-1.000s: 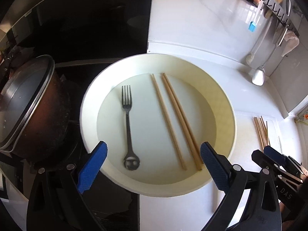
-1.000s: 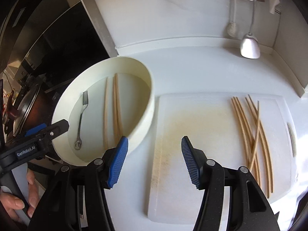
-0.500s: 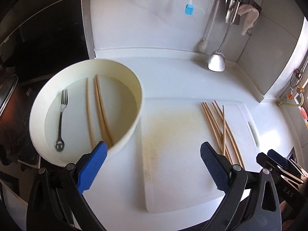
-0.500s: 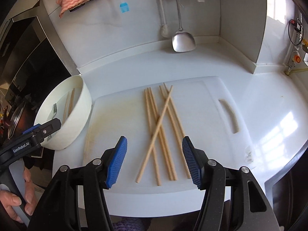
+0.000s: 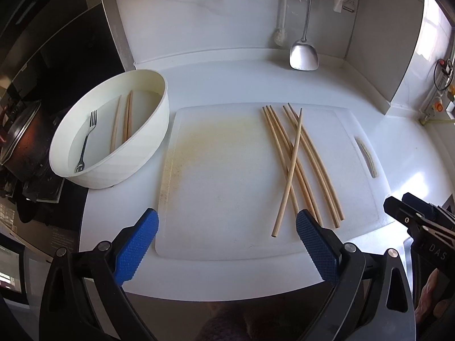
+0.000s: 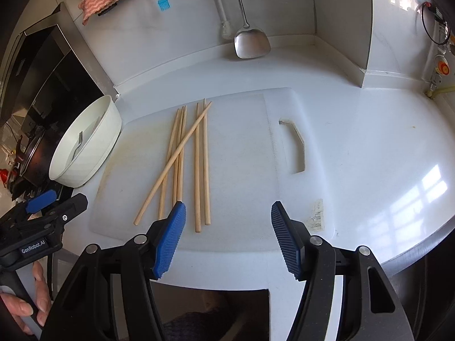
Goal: Organize utensils
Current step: 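Withdraw both tools from the bowl back over the cutting board, then push the right tool against the chopsticks to separate one chopstick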
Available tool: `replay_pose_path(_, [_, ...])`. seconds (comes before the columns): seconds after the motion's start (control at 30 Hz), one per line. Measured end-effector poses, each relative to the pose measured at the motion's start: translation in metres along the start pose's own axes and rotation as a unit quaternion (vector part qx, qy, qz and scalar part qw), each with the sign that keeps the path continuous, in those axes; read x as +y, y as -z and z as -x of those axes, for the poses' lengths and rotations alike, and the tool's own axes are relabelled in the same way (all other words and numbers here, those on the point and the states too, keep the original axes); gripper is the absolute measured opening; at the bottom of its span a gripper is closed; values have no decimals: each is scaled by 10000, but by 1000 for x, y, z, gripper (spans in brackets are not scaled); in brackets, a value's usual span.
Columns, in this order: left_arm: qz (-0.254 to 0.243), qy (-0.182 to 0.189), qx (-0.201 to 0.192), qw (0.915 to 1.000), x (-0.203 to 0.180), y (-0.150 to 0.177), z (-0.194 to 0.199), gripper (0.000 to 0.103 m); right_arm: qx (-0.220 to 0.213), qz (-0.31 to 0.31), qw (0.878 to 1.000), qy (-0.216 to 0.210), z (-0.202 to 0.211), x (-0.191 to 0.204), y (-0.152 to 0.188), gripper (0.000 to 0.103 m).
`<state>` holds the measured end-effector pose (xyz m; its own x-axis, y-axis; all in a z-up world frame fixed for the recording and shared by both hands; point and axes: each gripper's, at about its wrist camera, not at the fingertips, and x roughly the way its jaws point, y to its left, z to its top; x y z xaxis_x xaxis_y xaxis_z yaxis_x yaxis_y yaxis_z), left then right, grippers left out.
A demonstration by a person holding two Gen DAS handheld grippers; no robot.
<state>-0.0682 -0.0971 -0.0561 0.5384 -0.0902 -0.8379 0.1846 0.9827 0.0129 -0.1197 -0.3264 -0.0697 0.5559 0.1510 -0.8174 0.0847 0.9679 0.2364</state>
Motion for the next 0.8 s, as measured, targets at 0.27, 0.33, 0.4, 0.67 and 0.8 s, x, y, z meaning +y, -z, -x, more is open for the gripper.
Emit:
replay_pose_path(0.27, [-318,429,-110,9985,-10,-6,-39,96,64,-203,9996,199,-10,8,-2,60])
replay_pose_path(0.33, [-291,563,-68,9980,-13,-6,-53,96,57,-128,9993,355,-13,10,-3,60])
replay_pose_path(0.4, [-343,546,43,9979,-17,-5,-65,96,63,-235,9991,354,-15,7,-3,60])
replay_pose_path(0.67, [-472,312,55,9984,-28,3,-85,93,198,-180,9994,220,-30,-5,-6,60])
replay_pose_path(0.8, [-461,288,260,9982,-34,6,-97,87,148,-217,9996,125,-34,-13,-13,60])
